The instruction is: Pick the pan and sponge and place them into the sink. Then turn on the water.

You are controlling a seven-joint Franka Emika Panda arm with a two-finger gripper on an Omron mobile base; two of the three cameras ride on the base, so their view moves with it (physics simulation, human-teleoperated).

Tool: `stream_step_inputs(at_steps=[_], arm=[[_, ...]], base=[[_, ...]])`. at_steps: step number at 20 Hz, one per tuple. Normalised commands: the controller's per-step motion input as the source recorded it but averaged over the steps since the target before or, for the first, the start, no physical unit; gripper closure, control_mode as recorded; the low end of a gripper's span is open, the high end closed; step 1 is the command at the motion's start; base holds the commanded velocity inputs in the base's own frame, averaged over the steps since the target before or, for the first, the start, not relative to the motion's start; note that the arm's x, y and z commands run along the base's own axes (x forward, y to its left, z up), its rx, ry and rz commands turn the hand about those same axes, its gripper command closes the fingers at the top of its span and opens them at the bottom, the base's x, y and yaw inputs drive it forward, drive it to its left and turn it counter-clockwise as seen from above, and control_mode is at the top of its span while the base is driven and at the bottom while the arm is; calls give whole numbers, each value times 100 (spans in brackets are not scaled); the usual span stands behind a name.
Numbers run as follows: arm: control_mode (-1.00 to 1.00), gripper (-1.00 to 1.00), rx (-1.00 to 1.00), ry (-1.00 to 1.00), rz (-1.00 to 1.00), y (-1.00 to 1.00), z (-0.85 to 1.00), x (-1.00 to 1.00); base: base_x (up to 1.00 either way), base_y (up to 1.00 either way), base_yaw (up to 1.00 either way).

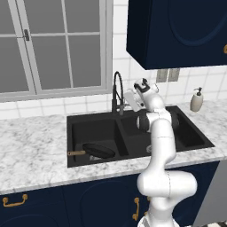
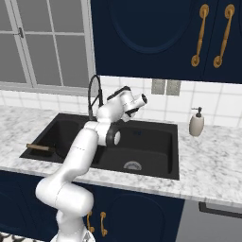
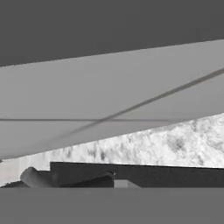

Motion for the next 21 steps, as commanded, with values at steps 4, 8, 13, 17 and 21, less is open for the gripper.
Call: stream_step_inputs(at_steps=[4,8,13,17,21], arm=[[-100,100,19,37,-2,-39,-67,0],[-100,100,9,31,-3,-22,-66,-8],[-100,100,3,30,-2,-14,-59,-20],[-100,100,2,21,0,0,-44,-29],[-100,100,0,20,0,0,-44,-30]], base=[[0,0,0],[0,0,0],[0,0,0],[0,0,0],[0,0,0]])
